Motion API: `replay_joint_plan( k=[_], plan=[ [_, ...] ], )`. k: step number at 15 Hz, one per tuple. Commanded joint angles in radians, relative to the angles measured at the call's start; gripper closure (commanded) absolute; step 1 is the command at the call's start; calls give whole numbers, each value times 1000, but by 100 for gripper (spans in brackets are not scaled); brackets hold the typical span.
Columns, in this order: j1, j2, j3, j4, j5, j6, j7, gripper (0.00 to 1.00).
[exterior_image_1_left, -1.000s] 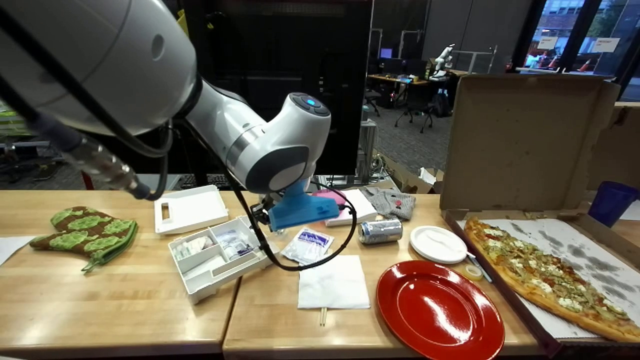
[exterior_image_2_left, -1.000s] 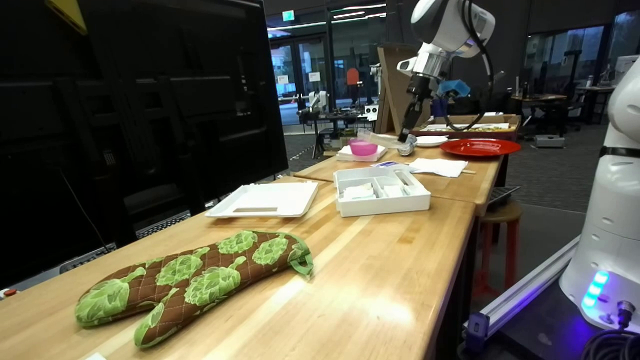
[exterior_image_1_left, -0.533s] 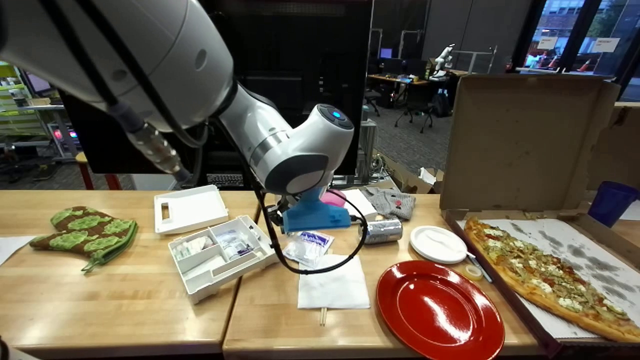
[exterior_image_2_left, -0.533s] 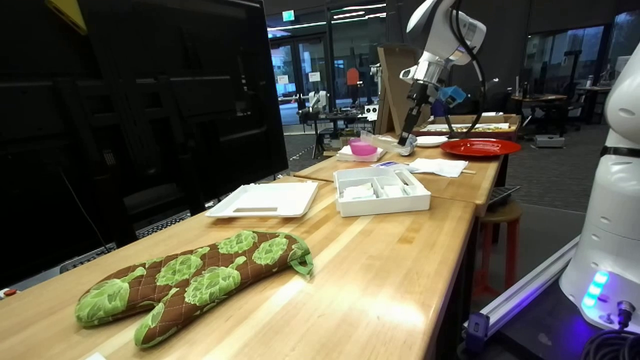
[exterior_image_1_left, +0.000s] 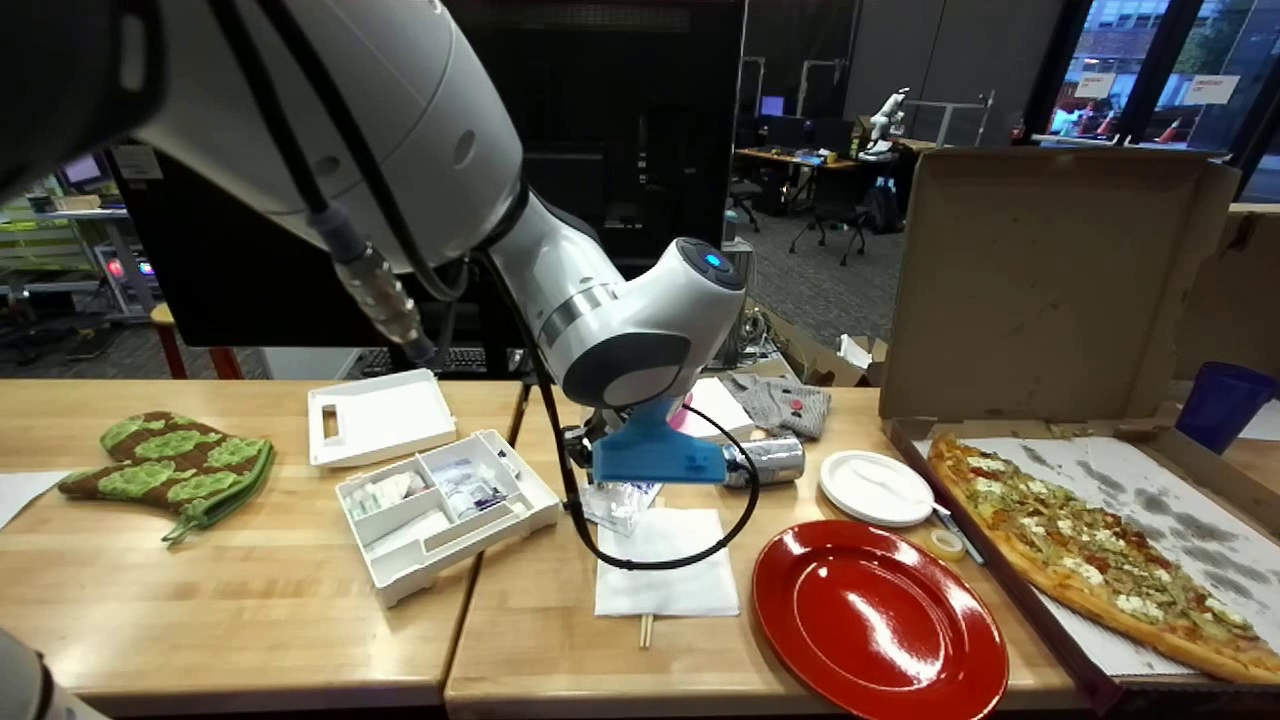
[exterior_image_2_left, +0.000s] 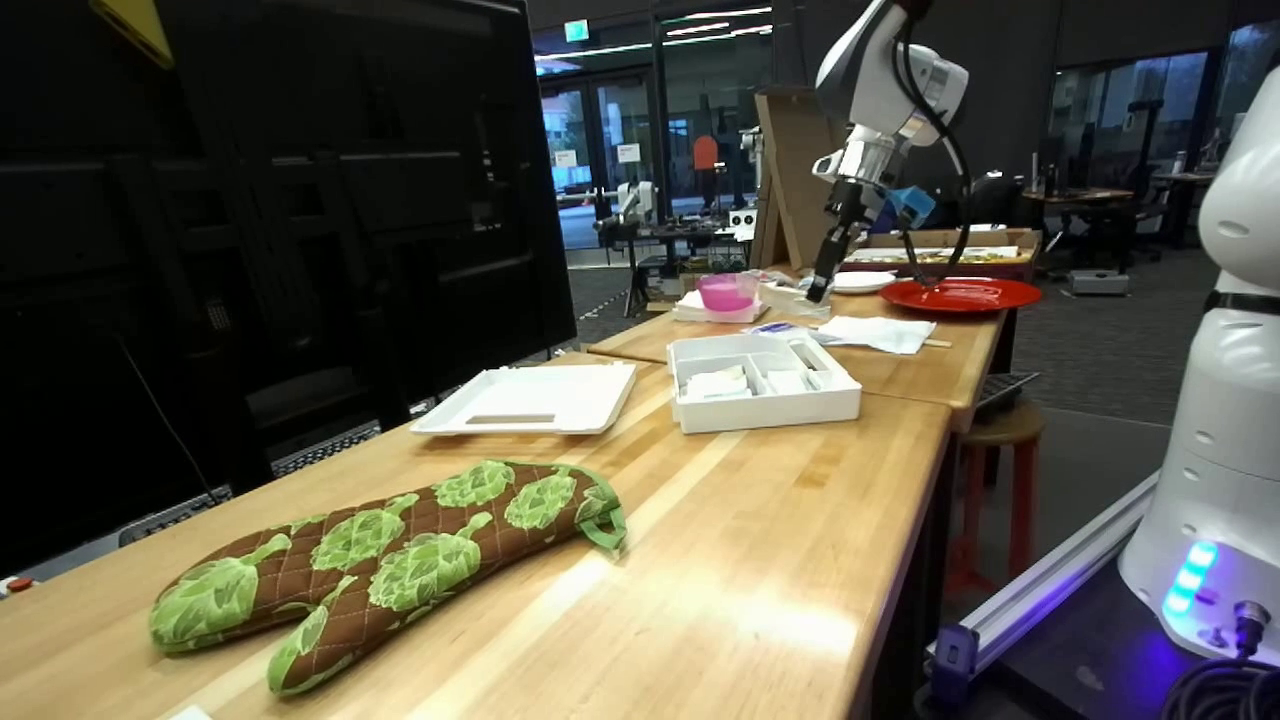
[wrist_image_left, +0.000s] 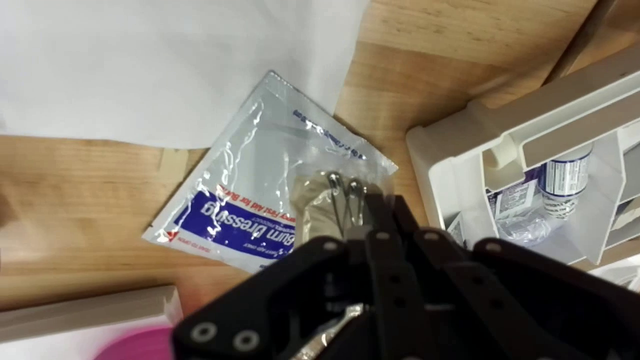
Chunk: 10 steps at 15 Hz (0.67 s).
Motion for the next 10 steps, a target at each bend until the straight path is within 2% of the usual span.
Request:
replay_joint_plan(
  k=[1,2,3,7,10],
  plan=[
    [-38,23,25,19,34,-13,-20,99],
    [-42,24,29,18,37,-14,-23,81],
    [-44,25,32,17,39,-13,-24,71],
    [-47,20,47,11,38,-7,-28,49],
    [-40,-7,60,-10,39,-13,-56,27]
  ],
)
